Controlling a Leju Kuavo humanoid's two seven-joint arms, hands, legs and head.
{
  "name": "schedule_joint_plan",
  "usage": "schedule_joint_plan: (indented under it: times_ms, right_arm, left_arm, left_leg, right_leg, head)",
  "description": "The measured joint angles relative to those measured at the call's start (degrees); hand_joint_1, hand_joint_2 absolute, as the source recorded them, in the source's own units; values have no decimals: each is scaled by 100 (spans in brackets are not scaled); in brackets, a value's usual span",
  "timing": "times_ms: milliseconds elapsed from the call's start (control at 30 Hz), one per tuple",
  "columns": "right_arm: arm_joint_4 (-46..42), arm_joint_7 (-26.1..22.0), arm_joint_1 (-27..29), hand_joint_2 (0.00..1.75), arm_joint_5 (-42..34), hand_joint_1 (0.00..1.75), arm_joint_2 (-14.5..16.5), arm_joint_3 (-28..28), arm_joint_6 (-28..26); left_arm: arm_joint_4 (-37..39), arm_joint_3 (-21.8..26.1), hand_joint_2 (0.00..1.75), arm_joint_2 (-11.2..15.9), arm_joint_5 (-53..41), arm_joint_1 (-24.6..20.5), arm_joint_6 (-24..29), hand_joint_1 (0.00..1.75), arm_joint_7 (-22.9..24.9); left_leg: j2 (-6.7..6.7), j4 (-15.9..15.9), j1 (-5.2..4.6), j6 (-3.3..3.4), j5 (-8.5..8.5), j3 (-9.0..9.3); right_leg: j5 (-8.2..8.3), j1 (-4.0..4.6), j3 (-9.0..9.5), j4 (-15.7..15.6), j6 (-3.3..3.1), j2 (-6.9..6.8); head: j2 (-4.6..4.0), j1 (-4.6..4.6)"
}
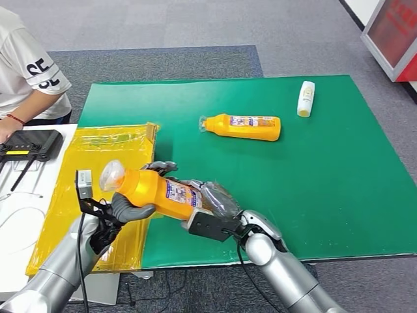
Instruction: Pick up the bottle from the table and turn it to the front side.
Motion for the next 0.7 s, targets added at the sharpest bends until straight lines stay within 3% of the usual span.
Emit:
schedule_joint_plan:
  times_ms: [167,433,500,567,633,700]
  right_arm:
    - [0,2,0,175,0,167,1,4,0]
    - [0,4,1,175,0,165,2,16,-3]
    - [0,4,0,175,-1,156,2,17,-5]
    - [0,4,0,175,-4,125,2,16,-6]
    - [0,4,0,175,-7,50,2,15,-8]
    - [0,8,1,175,-10,0,2,15,-8]
  left_arm:
    - [33,0,175,-1,24,-2,-34,174,-27]
    - [54,0,175,-5,33,-1,-39,175,-87]
    - [54,0,175,-5,32,-1,-38,175,-106]
    - [54,0,175,-5,32,0,-32,175,-116]
    - [54,0,175,-5,32,0,-25,175,-122]
    - [54,2,175,-5,29,1,-22,175,-126]
  left_leg:
    - [0,0,0,0,0,0]
    - [0,0,0,0,0,0]
    - [0,0,0,0,0,0]
    - [0,0,0,0,0,0]
    - [0,0,0,0,0,0]
    - [0,0,0,0,0,0]
  right_leg:
    - [0,0,0,0,0,0]
    - [0,0,0,0,0,0]
    - [0,0,0,0,0,0]
    - [0,0,0,0,0,0]
    - [0,0,0,0,0,0]
    - [0,0,0,0,0,0]
  head:
    - [0,-1]
    - [0,-1]
    - [0,-1]
    - [0,-1]
    - [0,-2]
    - [0,-1]
